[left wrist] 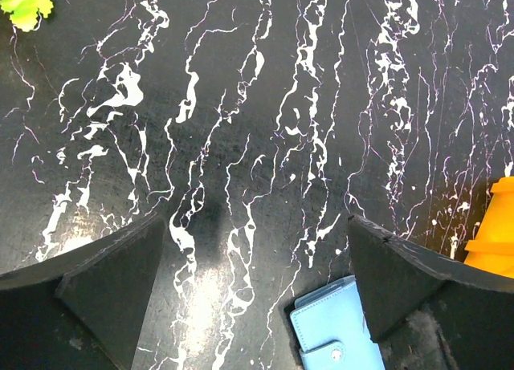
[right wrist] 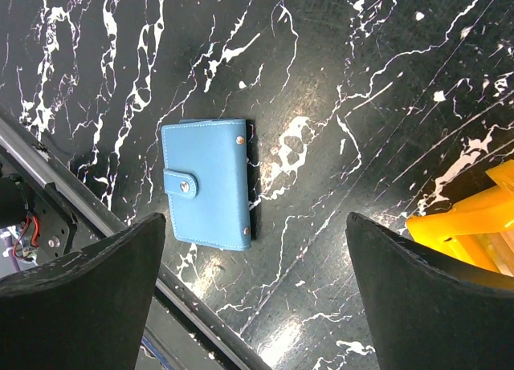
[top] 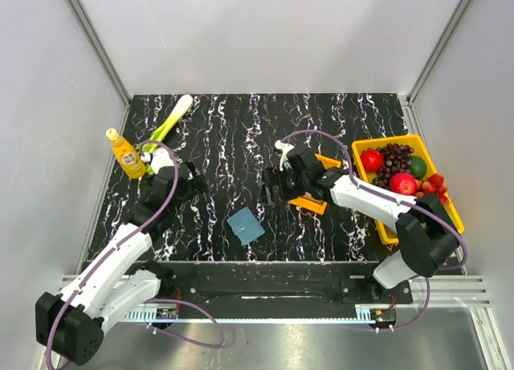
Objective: Put the credit cards into the card holder
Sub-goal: Pick up the card holder from the center of the board.
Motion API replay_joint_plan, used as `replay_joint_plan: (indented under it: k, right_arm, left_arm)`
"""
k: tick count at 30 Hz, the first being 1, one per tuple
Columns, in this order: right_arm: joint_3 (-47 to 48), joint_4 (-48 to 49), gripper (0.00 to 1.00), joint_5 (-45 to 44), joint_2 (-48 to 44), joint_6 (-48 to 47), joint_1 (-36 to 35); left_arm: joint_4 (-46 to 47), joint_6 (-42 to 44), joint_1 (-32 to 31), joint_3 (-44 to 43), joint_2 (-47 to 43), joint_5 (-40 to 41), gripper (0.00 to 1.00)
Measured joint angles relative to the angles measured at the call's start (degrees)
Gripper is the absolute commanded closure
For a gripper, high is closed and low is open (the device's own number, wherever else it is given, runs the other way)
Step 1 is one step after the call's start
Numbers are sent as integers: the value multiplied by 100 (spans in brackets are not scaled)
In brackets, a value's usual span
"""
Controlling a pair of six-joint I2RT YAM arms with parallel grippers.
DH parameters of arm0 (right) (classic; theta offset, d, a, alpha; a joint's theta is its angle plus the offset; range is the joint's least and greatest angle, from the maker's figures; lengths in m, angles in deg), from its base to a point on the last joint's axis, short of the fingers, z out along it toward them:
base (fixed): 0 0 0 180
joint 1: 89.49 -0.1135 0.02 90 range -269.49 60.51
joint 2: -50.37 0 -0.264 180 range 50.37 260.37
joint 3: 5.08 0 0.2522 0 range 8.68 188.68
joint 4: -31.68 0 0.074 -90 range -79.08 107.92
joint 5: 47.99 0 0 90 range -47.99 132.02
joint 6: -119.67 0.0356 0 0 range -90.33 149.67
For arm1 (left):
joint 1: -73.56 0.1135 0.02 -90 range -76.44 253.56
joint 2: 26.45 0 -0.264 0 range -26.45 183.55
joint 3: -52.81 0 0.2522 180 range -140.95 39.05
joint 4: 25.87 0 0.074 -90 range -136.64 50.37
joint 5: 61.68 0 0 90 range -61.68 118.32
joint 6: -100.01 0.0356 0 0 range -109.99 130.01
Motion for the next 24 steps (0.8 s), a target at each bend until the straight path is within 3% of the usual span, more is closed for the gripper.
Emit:
replay_joint_plan:
  k: [9,16,19,24]
  right_arm:
    - [0,-11,9,155,376,0,-46]
    - [0,-101,19,238,859,35,-243]
    - [-2,-129,23,208,887,90,-319]
    - [-2,-142,27,131,935,170,-516]
  left_arm:
    - [184,-166,-52,374,-4,-726,1]
    - [267,-1263,-1290,1357,-15,-852,2]
    - [306,-1690,-1681,1650,22,-835,16]
    - [667,-2035,-2208,1668,654,-848,30]
